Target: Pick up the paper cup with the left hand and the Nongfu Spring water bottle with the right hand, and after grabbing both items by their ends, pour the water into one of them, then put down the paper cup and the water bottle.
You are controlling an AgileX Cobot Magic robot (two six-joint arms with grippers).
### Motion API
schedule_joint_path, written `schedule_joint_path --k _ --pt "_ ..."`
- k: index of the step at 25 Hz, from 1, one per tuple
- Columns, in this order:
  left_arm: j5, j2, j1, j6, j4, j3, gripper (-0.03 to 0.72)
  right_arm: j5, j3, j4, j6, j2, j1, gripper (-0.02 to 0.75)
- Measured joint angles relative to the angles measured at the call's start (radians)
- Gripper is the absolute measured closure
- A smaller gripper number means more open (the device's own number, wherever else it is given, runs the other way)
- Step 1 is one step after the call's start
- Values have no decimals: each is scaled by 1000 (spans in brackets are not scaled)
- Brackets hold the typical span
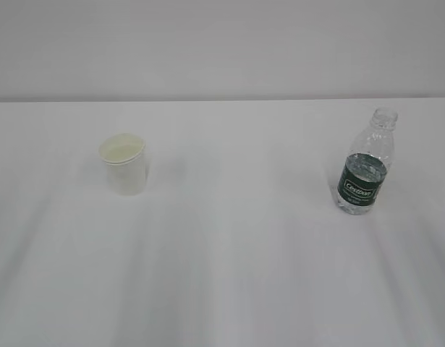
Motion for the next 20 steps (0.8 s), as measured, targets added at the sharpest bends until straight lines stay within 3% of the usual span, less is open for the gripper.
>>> schedule_joint_path --k 14,20 --pt "425 -293 0 0 45 -58 130 608 -84 39 21 -414 0 147" --pt "632 -351 -4 0 45 -120 130 802 -138 231 -106 -432 0 147"
